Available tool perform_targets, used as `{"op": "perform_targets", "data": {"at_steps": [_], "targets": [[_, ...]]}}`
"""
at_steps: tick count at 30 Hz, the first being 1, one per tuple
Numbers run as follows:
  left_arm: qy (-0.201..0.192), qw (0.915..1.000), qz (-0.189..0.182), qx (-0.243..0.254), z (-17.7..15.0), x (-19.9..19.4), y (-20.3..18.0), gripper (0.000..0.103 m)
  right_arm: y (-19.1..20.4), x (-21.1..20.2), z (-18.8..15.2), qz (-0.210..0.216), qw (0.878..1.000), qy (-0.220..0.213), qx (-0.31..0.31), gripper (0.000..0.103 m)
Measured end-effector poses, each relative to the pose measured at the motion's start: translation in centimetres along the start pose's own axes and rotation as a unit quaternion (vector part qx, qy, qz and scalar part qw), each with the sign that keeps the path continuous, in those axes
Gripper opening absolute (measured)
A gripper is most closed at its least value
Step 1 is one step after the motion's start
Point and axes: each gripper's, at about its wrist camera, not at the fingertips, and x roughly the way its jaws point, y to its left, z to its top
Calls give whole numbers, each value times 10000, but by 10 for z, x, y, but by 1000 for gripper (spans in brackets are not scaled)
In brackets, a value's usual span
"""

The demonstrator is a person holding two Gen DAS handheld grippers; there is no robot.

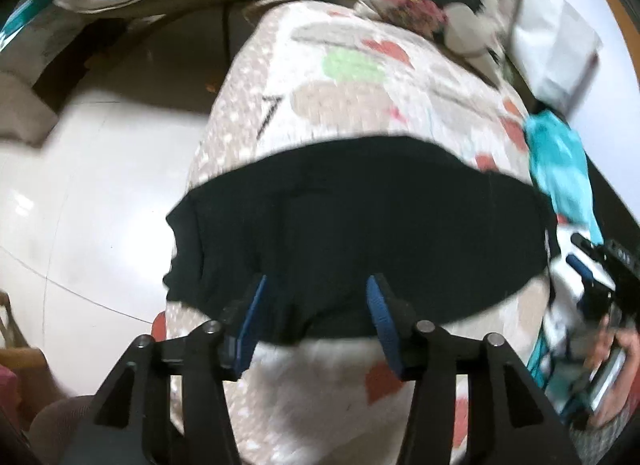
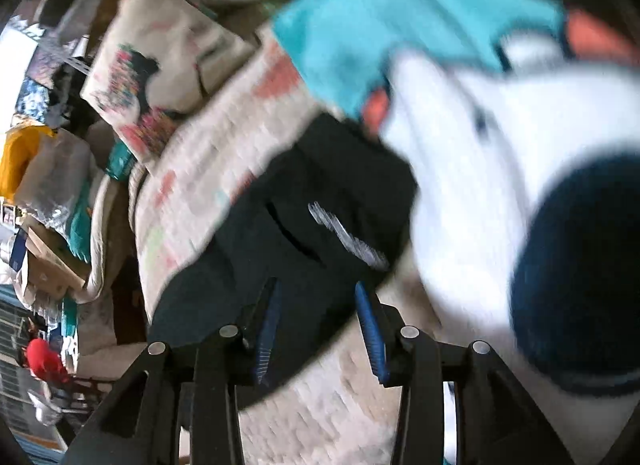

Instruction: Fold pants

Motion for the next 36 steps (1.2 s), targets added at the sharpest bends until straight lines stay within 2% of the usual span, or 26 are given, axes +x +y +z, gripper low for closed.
{"op": "perform_targets", "data": {"at_steps": [4,7,9,10,11,13,17,22,25,26,27,28,29,30,34,36], "targets": [[-225,9996,-75,-165,15,13,-4,50,33,32,17,156,9992,19,-378,47],[-446,9979,27,-470,16,17,10,50,42,76,20,434,9967,495,-481,47],[-509,9942,-27,-944,15,12,35,50,35,97,23,133,9963,556,-635,47],[-576,9899,-115,-1290,14,9,51,50,30,103,23,-61,9961,514,-712,47],[-641,9848,-192,-1601,11,4,67,51,25,108,25,-299,9955,439,-784,41],[-816,9725,-314,-2158,4,-4,96,52,15,108,28,-209,9965,373,-720,37],[-974,9584,-324,-2663,-14,-8,123,52,36,93,25,-463,9924,172,-1124,45],[-748,9457,-711,-3083,-37,13,135,52,74,78,4,-218,9823,64,-1859,48],[-503,9475,-793,-3056,-43,31,129,52,105,82,-15,-1,9717,225,-2349,49],[-362,9529,-640,-2941,-44,39,124,52,115,84,-22,72,9668,296,-2537,49],[-187,9597,-220,-2795,-43,47,119,52,131,88,-32,166,9590,401,-2801,49],[-97,9620,94,-2725,-44,51,119,52,142,93,-40,209,9541,462,-2951,49],[-69,9614,220,-2740,-45,54,122,53,156,98,-50,261,9476,545,-3136,49],[-85,9596,141,-2810,-47,55,126,54,164,102,-57,296,9438,606,-3236,49],[-268,9589,277,-2811,-47,45,133,54,205,116,-89,583,9248,971,-3632,49],[-364,9582,186,-2832,-48,41,134,54,231,124,-109,683,9059,1168,-4013,49]]}}
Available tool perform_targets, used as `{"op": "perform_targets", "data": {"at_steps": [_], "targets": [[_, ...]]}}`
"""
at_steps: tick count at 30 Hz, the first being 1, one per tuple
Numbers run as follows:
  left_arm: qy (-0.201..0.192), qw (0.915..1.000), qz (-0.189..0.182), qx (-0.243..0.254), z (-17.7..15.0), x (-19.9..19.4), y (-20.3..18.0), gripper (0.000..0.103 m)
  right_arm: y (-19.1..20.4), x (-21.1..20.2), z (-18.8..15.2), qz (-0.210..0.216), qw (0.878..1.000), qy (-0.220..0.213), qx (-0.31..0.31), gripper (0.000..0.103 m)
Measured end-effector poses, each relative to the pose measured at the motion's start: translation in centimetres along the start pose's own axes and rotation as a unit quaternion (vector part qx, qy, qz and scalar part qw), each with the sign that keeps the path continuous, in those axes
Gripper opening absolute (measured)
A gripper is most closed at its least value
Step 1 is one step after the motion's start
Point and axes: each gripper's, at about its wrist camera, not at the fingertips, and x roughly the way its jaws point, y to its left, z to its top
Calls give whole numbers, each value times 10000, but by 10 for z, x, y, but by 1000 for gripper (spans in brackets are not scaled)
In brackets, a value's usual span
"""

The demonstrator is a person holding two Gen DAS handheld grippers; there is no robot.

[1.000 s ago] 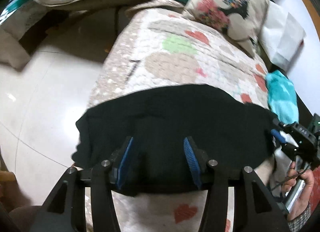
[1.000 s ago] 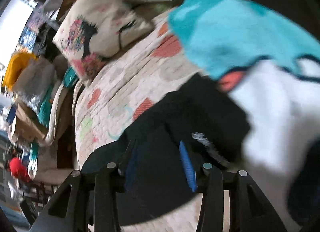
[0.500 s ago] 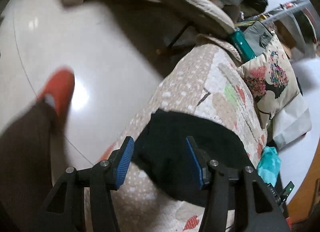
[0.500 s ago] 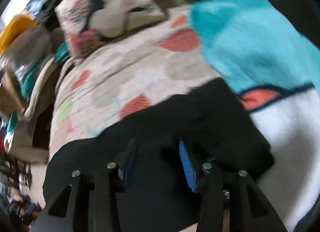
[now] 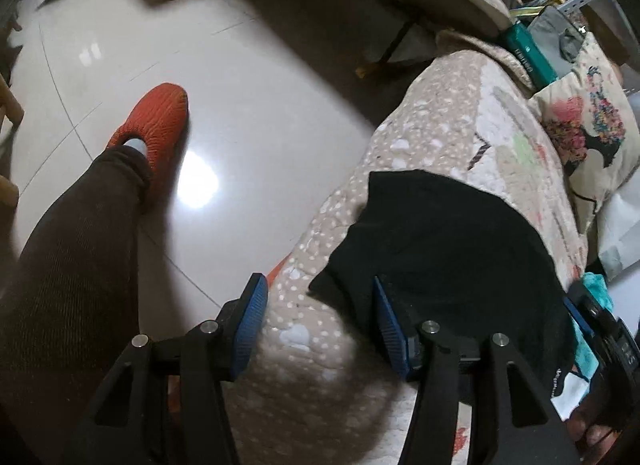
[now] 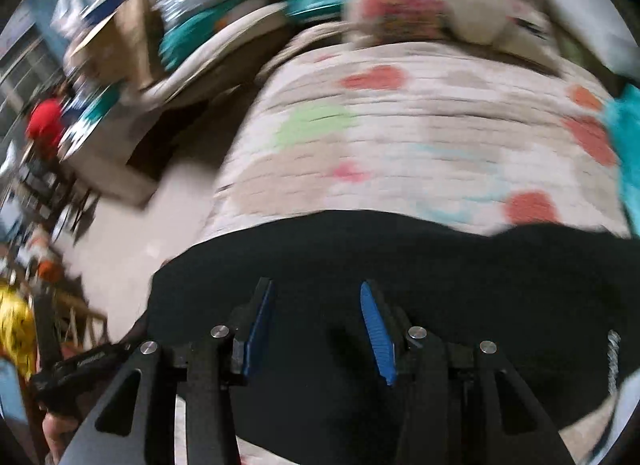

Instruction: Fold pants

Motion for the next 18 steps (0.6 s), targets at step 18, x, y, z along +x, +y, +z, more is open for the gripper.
{"op": "perform_targets", "data": {"at_steps": [18], "targets": [[170,9890,-1433,-324,-15,24,10,57,165,139,35,431,9344,1931,-2964,57]]}}
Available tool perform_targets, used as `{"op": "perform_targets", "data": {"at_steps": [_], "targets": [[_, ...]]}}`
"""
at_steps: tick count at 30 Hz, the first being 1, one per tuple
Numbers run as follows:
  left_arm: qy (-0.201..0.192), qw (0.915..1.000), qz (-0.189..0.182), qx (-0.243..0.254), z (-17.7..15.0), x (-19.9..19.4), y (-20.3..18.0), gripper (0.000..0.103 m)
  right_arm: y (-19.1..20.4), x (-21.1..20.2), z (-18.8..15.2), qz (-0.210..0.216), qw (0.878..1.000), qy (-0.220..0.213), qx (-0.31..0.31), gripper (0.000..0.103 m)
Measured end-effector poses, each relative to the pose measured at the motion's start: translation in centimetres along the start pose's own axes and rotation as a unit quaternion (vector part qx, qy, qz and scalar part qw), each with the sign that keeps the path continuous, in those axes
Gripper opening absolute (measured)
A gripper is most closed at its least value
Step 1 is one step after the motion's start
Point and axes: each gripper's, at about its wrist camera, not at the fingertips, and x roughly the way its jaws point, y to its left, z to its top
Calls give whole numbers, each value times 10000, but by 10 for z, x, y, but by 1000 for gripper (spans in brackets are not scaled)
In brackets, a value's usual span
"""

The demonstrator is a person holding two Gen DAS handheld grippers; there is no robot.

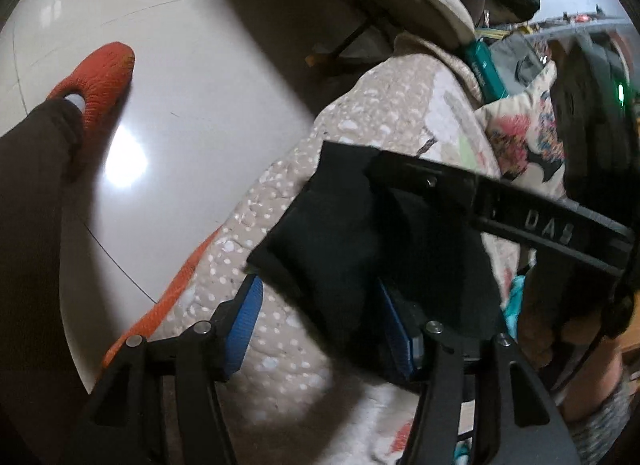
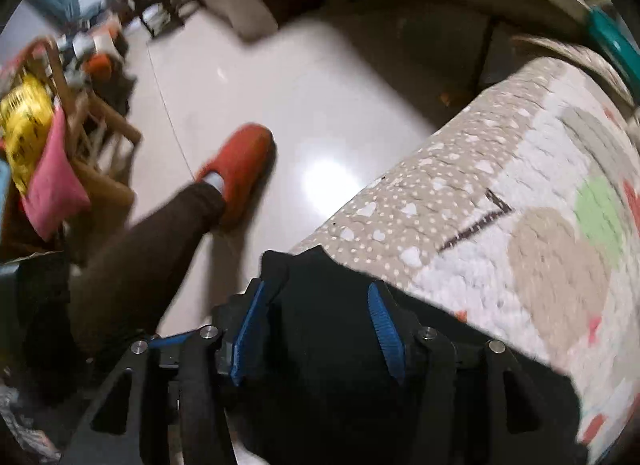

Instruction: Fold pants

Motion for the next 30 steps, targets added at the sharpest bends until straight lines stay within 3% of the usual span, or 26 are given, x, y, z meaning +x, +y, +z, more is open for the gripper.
{"op": "perform_targets", "data": {"at_steps": [7,8,9,12,14,15,16,17,23,30], "targets": [[5,9998,-178,-38,7,9,2,58,16,26,12,28,9991,306,-307,59],[1,9999,-163,22,7,8,1,50,19,27,13,45,9988,331,-351,59],[18,9998,-165,118,7,8,-2,33,22,28,13,52,9986,348,-396,59],[-71,9984,46,564,4,4,-16,20,32,31,12,-163,9971,365,-647,56],[-137,9974,151,698,2,1,-23,19,41,31,9,-510,9944,332,-867,35],[-156,9970,179,731,1,0,-25,18,44,29,8,-631,9932,301,-928,31],[-158,9970,175,734,1,-3,-25,18,45,27,7,-641,9933,259,-921,19],[-159,9972,161,714,0,-5,-25,18,46,23,7,-630,9938,219,-895,16],[-299,9961,-24,833,1,-29,-46,18,43,-15,1,-486,9968,-281,-574,15],[-222,9905,-227,1334,-10,-39,-100,18,6,-69,-25,-107,9951,-959,223,15]]}}
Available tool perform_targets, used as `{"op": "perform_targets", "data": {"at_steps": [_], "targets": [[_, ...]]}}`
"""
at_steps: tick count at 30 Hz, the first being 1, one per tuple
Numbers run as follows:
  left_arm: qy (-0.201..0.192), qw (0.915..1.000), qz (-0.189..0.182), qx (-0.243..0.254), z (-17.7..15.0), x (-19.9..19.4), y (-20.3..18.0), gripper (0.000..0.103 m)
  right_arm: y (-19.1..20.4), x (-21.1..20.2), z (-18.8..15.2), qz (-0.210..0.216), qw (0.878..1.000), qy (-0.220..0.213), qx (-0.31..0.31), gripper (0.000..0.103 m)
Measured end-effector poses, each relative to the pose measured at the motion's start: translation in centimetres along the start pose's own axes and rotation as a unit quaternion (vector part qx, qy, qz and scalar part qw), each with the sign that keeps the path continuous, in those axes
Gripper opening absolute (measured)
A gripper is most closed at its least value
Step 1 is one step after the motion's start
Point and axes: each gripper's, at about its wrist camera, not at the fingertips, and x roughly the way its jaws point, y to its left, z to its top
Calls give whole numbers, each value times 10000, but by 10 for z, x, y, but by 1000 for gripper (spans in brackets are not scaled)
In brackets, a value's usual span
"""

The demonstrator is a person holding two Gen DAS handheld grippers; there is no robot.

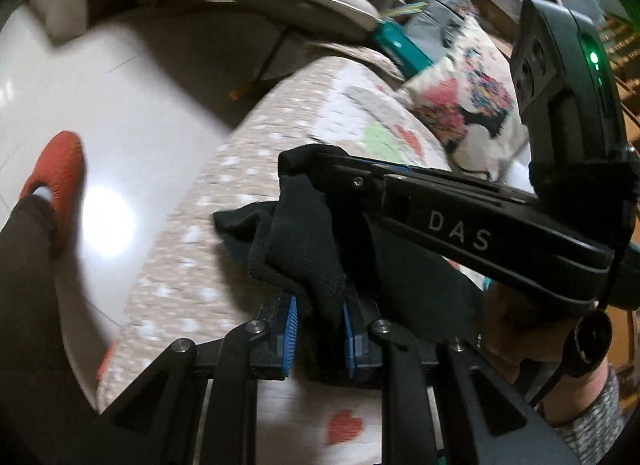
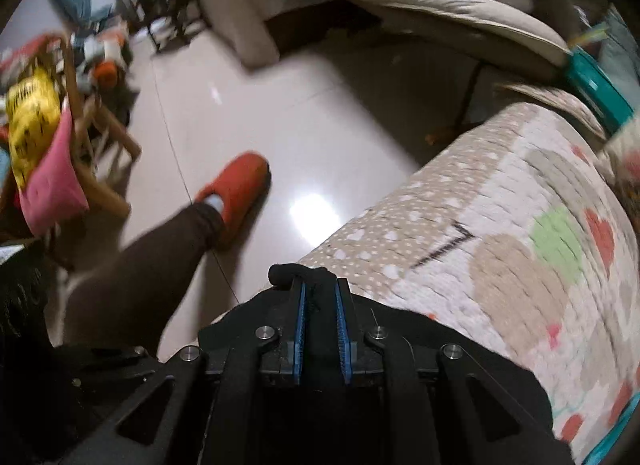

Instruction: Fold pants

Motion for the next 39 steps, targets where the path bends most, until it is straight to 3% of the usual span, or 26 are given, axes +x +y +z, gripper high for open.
{"op": "perform_targets", "data": {"at_steps": [5,11,14,17,19,22,26,29,31,35,39], "targets": [[207,9984,16,535,-7,18,-46,18,-43,-37,-27,3,9978,-346,573,15],[651,9921,68,1070,-31,60,-94,18,-107,-67,-84,16,9866,-632,1506,15],[880,9867,91,1361,-50,80,-117,18,-136,-71,-118,46,9775,-710,1984,15],[1108,9781,179,1754,-68,96,-139,26,-161,-71,-151,46,9666,-754,2448,18],[1175,9752,114,1871,-76,94,-147,28,-179,-72,-174,-91,9559,-782,2831,23],[1298,9686,-84,2118,-83,79,-154,33,-201,-84,-203,-203,9365,-937,3374,44],[1288,9613,-287,2420,-86,45,-149,37,-214,-112,-217,-718,9202,-1247,3640,45],[1120,9650,-215,2363,-81,27,-136,45,-208,-138,-214,-1050,9090,-1660,3677,45],[1003,9729,-107,2082,-73,21,-121,45,-195,-146,-207,-930,9127,-1862,3517,45],[919,9875,46,1278,-55,23,-84,45,-162,-134,-192,-487,9341,-1736,3081,45],[774,9923,128,954,-46,21,-63,45,-134,-115,-185,-585,9505,-1480,2668,45]]}}
